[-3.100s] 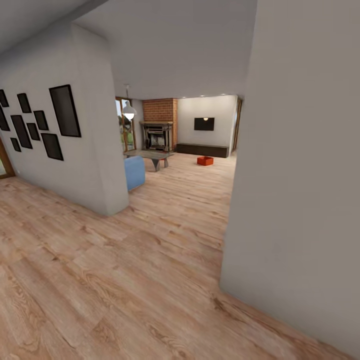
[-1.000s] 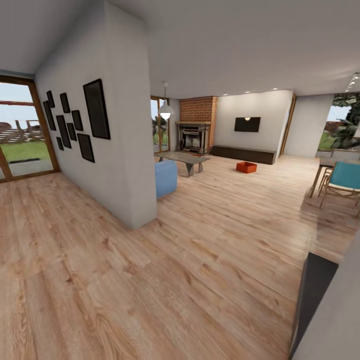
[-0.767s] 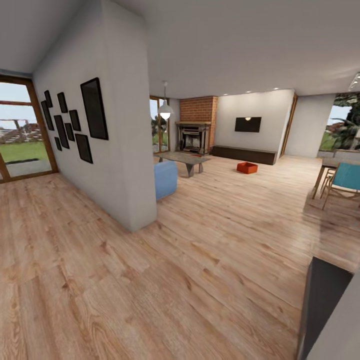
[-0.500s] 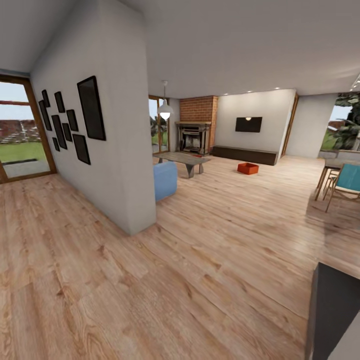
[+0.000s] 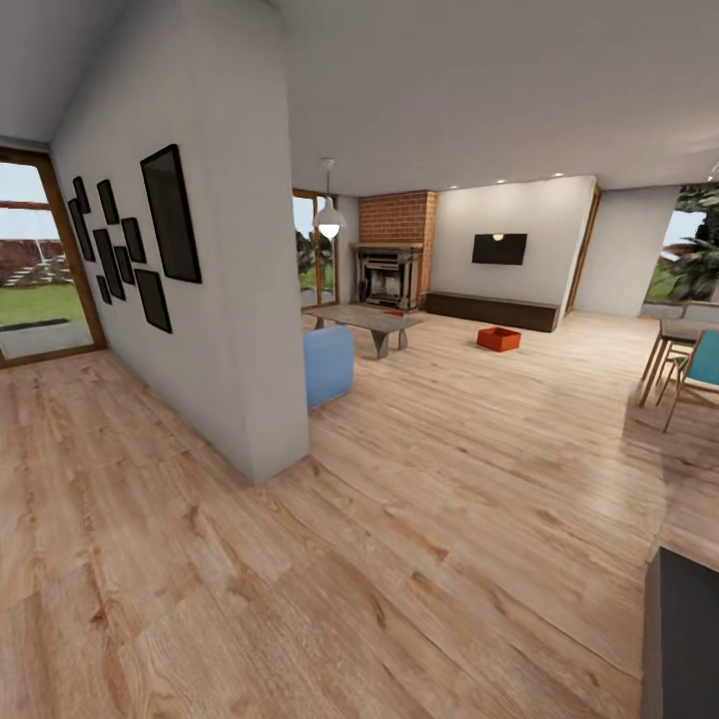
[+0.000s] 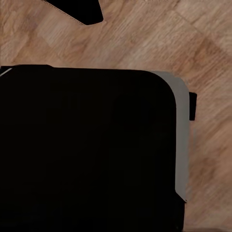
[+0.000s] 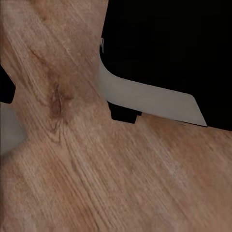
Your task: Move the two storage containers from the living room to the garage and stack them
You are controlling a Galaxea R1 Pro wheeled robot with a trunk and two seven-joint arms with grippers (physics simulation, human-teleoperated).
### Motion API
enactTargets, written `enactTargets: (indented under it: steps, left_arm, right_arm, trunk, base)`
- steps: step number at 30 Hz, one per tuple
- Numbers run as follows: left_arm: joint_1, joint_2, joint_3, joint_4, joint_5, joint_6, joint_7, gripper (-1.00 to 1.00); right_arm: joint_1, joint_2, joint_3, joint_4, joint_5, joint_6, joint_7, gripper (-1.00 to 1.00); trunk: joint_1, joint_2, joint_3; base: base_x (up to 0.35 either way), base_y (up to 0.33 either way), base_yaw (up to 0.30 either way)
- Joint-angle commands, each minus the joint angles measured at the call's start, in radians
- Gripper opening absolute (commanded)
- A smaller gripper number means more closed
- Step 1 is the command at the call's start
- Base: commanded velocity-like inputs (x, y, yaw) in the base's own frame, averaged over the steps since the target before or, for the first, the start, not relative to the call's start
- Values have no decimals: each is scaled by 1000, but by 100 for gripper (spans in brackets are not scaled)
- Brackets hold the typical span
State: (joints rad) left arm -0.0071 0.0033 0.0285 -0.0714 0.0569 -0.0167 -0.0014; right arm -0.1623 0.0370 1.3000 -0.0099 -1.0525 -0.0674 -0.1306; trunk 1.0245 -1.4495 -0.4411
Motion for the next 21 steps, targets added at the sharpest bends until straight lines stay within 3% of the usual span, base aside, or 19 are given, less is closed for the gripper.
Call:
enactTargets:
  steps: [1,21]
  left_arm:
    - [-1,0,2,0,6,-2,0,100]
    - [-1,1,2,0,6,-2,0,100]
  right_arm:
    - [0,0,8,-1,-9,-2,-4,100]
    - [-1,4,7,-1,-12,-2,-3,100]
  trunk:
    - [1,0,-1]
    - [1,0,-1]
  base:
    - [323,0,0]
    - [323,0,0]
